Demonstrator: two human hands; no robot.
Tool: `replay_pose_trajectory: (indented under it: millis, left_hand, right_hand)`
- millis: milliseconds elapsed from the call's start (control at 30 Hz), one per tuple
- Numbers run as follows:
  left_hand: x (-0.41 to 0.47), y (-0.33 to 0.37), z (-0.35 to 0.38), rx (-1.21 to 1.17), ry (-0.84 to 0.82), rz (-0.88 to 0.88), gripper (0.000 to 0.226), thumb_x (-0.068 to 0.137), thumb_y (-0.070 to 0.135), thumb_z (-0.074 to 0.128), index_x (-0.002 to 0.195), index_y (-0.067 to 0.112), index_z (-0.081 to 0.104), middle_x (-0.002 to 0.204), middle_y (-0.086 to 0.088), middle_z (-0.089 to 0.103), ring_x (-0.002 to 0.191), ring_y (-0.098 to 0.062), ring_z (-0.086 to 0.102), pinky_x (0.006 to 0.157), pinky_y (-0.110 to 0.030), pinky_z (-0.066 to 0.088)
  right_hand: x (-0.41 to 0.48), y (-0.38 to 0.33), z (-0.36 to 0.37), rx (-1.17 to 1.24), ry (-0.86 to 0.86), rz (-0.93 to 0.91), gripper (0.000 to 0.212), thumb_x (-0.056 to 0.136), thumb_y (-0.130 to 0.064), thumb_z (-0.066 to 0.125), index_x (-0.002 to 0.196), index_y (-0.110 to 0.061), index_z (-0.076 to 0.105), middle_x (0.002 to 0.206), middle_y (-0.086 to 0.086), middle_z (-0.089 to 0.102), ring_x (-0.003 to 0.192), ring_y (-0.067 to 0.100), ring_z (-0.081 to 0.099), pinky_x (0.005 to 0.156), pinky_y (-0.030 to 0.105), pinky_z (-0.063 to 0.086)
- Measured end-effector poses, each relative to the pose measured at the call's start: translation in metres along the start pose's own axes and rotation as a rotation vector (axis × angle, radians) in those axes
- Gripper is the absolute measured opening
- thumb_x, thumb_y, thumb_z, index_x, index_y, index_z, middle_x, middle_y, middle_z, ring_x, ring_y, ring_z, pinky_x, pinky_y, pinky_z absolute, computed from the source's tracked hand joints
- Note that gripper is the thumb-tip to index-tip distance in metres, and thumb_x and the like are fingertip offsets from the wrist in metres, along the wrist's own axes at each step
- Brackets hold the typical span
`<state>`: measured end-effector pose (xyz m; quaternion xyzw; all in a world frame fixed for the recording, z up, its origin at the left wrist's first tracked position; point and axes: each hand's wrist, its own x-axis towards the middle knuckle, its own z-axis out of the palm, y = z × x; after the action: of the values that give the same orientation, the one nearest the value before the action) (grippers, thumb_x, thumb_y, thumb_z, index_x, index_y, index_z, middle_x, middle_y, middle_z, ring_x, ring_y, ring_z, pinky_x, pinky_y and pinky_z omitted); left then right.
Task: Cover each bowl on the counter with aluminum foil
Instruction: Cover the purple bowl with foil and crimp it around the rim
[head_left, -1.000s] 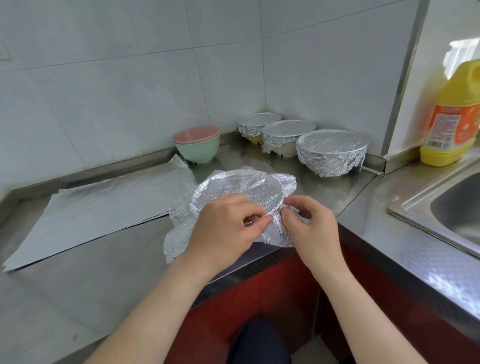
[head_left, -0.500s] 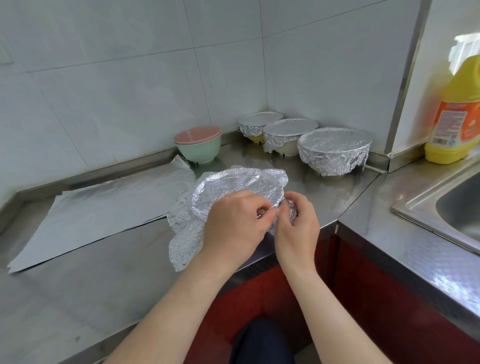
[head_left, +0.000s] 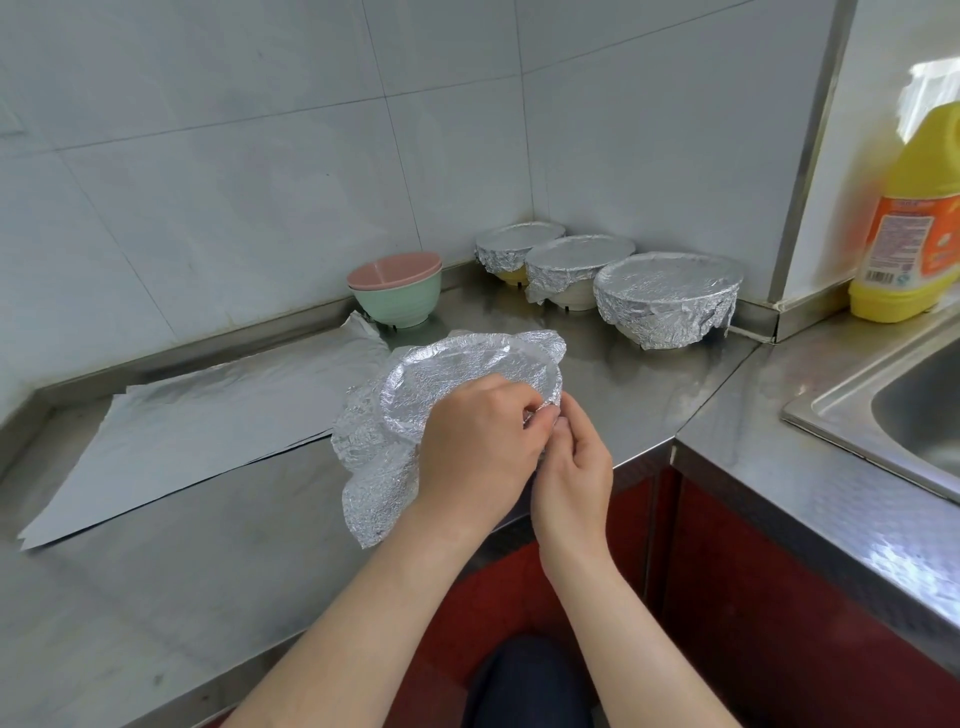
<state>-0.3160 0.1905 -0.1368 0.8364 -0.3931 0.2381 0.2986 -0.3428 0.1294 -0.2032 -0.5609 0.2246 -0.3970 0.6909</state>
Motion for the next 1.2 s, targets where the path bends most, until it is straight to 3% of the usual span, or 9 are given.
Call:
replay_pose_trajectory:
  millis: [133,200,333,500,667,833,1000,1100,1200]
  left_hand:
    - [0.003,0.004,-0.002,0.002,-0.031,-0.004,0.030,0.084,0.041,0.056,0.076,0.018,0.073,0.068,0.002,0.062,0.066,-0.019,0.057,0.063,-0.038,0.049]
    - [0.005,0.006,-0.008,-0.038,-0.058,-0.003,0.031,0.086,0.041,0.053,0.085,0.017,0.073,0.073,0.003,0.065,0.071,-0.018,0.059,0.068,-0.038,0.050]
    - [0.021,-0.014,-0.038,-0.082,-0.050,0.039,0.022,0.090,0.031,0.059,0.106,0.024,0.073,0.105,0.009,0.070,0.099,-0.011,0.062,0.091,-0.033,0.048]
    - [0.019,-0.028,-0.037,0.020,-0.370,0.142,0.037,0.092,0.047,0.054,0.126,0.033,0.062,0.133,0.016,0.056,0.124,-0.002,0.045,0.104,-0.026,0.037]
    - [0.005,-0.028,-0.014,0.037,-0.239,0.226,0.036,0.088,0.041,0.052,0.120,0.030,0.065,0.122,0.015,0.063,0.112,-0.009,0.054,0.087,-0.035,0.053]
    - [0.005,-0.022,-0.010,0.009,-0.131,0.219,0.027,0.084,0.031,0.060,0.109,0.029,0.071,0.109,0.015,0.068,0.099,-0.013,0.062,0.079,-0.032,0.054]
    - [0.008,-0.018,-0.005,0.065,-0.209,0.184,0.027,0.089,0.032,0.050,0.111,0.027,0.066,0.109,0.014,0.067,0.100,-0.014,0.060,0.077,-0.036,0.053]
    - [0.010,-0.016,-0.004,0.035,-0.269,0.167,0.027,0.090,0.032,0.048,0.111,0.025,0.064,0.108,0.013,0.066,0.101,-0.012,0.058,0.083,-0.036,0.050]
    - [0.021,-0.021,-0.020,-0.059,-0.300,0.085,0.037,0.092,0.039,0.056,0.127,0.028,0.062,0.134,0.014,0.056,0.125,-0.006,0.048,0.108,-0.028,0.037]
  right_hand:
    - [0.010,-0.011,-0.006,0.195,-0.046,0.134,0.032,0.098,-0.024,0.042,0.115,-0.021,0.068,0.113,-0.003,0.070,0.109,0.012,0.063,0.098,0.034,0.049]
    - [0.014,-0.012,-0.007,0.213,-0.047,0.170,0.032,0.095,-0.037,0.044,0.114,-0.026,0.068,0.118,-0.005,0.068,0.114,0.015,0.060,0.099,0.037,0.044]
    - [0.018,-0.007,-0.001,0.199,-0.027,0.254,0.060,0.080,-0.063,0.044,0.130,-0.032,0.056,0.141,-0.006,0.053,0.131,0.015,0.047,0.105,0.036,0.029]
    - [0.017,-0.014,0.001,0.172,-0.108,0.115,0.043,0.096,-0.046,0.037,0.135,-0.036,0.053,0.138,-0.015,0.053,0.130,0.006,0.047,0.113,0.043,0.035]
    - [0.014,-0.013,0.001,0.269,-0.156,0.086,0.035,0.102,-0.030,0.036,0.122,-0.037,0.064,0.125,-0.013,0.064,0.122,0.010,0.056,0.110,0.046,0.038]
    - [0.015,-0.011,0.000,0.342,-0.157,0.112,0.036,0.093,-0.029,0.043,0.121,-0.025,0.067,0.124,-0.001,0.066,0.122,0.018,0.057,0.110,0.046,0.038]
    - [0.011,-0.014,0.006,0.425,-0.077,0.119,0.034,0.096,-0.011,0.039,0.111,-0.013,0.070,0.102,0.000,0.070,0.096,0.012,0.063,0.082,0.026,0.049]
    - [0.009,-0.017,0.008,0.411,-0.040,0.128,0.031,0.099,-0.010,0.040,0.111,-0.010,0.069,0.098,-0.002,0.071,0.091,0.009,0.065,0.078,0.023,0.050]
    - [0.014,-0.016,0.008,0.393,0.014,0.192,0.031,0.101,-0.018,0.042,0.123,-0.018,0.064,0.118,-0.004,0.068,0.110,0.011,0.063,0.097,0.031,0.049]
